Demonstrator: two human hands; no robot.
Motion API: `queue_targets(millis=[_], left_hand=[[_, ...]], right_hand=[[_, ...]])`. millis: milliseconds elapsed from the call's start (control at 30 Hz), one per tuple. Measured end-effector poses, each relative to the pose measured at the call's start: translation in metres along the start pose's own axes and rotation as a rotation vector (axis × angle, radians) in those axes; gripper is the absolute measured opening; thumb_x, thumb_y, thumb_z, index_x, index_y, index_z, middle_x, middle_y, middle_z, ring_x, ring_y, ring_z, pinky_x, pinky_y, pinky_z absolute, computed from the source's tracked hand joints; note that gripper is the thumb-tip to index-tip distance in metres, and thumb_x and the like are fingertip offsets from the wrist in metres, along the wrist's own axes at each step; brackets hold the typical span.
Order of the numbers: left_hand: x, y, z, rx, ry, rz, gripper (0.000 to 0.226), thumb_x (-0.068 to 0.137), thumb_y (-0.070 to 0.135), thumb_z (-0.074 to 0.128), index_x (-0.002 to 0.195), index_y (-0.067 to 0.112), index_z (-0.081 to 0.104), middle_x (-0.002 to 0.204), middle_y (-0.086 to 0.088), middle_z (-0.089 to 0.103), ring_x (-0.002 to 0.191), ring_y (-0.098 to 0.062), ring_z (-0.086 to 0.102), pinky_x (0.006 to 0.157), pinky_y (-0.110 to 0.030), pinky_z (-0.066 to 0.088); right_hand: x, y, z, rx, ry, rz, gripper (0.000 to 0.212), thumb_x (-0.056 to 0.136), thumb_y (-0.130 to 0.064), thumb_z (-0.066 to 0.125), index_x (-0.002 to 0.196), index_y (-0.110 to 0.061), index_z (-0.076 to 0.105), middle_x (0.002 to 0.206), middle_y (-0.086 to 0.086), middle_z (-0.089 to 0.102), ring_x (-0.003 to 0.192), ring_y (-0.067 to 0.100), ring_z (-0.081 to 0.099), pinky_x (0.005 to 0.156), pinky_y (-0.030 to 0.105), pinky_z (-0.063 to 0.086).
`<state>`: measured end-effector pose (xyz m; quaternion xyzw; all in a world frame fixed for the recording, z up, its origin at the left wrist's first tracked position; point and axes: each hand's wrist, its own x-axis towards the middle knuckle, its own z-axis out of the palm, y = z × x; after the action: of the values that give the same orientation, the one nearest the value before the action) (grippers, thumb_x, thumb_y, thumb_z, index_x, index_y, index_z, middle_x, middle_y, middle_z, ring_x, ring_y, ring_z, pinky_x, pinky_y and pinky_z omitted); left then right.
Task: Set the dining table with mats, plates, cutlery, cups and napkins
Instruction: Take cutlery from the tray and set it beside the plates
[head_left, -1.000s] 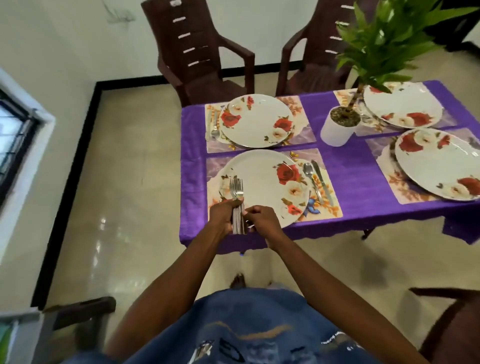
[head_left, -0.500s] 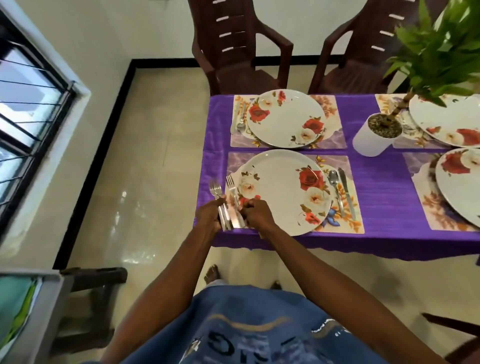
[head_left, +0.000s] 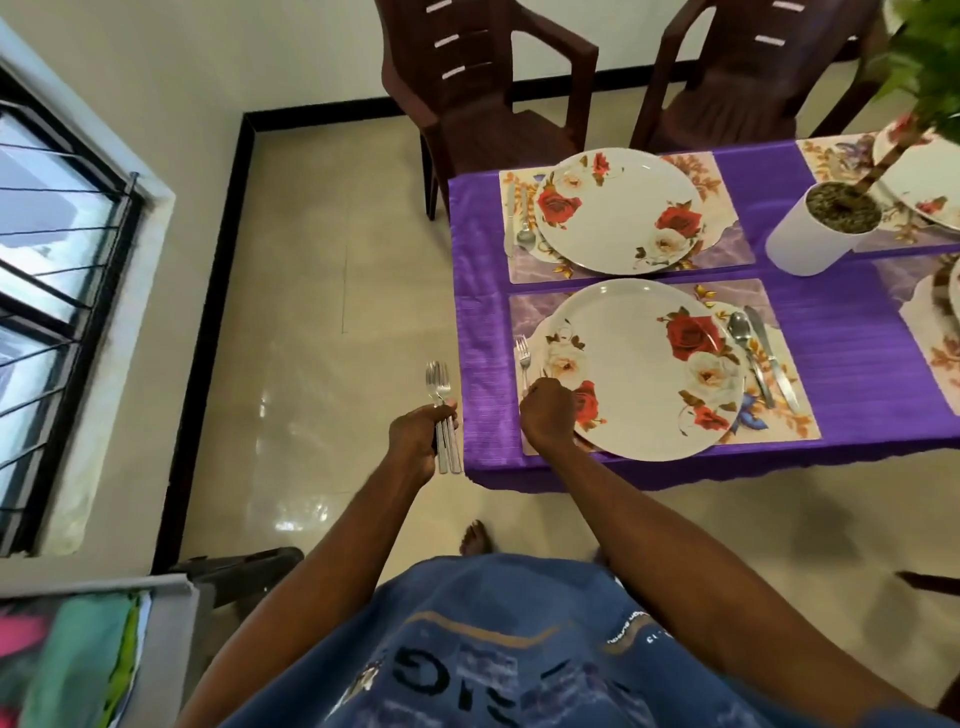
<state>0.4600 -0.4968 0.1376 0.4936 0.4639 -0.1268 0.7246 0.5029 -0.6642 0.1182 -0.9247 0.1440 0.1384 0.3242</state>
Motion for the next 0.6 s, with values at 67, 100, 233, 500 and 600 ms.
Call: queue_targets(millis=[67, 100, 233, 500, 600], left_hand=[[0.004, 0.002, -0.005, 0.042, 0.0, 0.013, 0.004, 0.084, 0.003, 0.072, 0.086, 0.002, 0.069, 0.065, -0.008, 0.066, 0.05, -0.014, 0.063, 0.052, -0.025, 0.053], [0.004, 0.003, -0.006, 0.054, -0.004, 0.018, 0.005, 0.084, 0.004, 0.073, 0.086, 0.002, 0.069, 0.064, -0.007, 0.066, 0.051, -0.014, 0.063, 0.053, -0.025, 0.053], [0.005, 0.005, -0.005, 0.077, -0.037, 0.027, 0.006, 0.085, 0.007, 0.072, 0.086, 0.002, 0.068, 0.065, -0.007, 0.066, 0.05, -0.014, 0.063, 0.054, -0.027, 0.053], [0.001, 0.008, 0.005, 0.069, -0.083, 0.035, 0.009, 0.086, 0.007, 0.07, 0.092, 0.0, 0.069, 0.076, -0.012, 0.069, 0.057, -0.02, 0.067, 0.056, -0.03, 0.056], [0.006, 0.008, 0.01, 0.066, -0.111, 0.046, 0.014, 0.085, 0.008, 0.072, 0.096, 0.0, 0.069, 0.085, -0.014, 0.071, 0.067, -0.023, 0.068, 0.07, -0.038, 0.06]], right_hand=[[-0.003, -0.002, 0.004, -0.078, 0.034, -0.029, 0.022, 0.097, -0.015, 0.052, 0.104, 0.0, 0.067, 0.103, 0.015, 0.07, 0.092, 0.03, 0.066, 0.069, 0.03, 0.045], [-0.004, -0.003, 0.005, -0.104, 0.049, -0.04, 0.022, 0.098, -0.017, 0.053, 0.105, -0.002, 0.067, 0.103, 0.013, 0.07, 0.091, 0.028, 0.066, 0.068, 0.027, 0.042], [-0.004, -0.005, 0.01, -0.153, 0.085, -0.074, 0.019, 0.098, -0.023, 0.056, 0.105, -0.008, 0.065, 0.1, 0.008, 0.07, 0.086, 0.022, 0.066, 0.069, 0.025, 0.045], [-0.003, 0.002, 0.009, -0.302, 0.045, -0.209, 0.019, 0.098, -0.027, 0.056, 0.106, -0.011, 0.063, 0.102, 0.006, 0.068, 0.089, 0.022, 0.066, 0.075, 0.03, 0.051], [-0.001, 0.009, 0.007, -0.311, 0.028, -0.26, 0.019, 0.098, -0.025, 0.055, 0.108, -0.011, 0.063, 0.106, 0.007, 0.069, 0.092, 0.023, 0.066, 0.078, 0.031, 0.052]])
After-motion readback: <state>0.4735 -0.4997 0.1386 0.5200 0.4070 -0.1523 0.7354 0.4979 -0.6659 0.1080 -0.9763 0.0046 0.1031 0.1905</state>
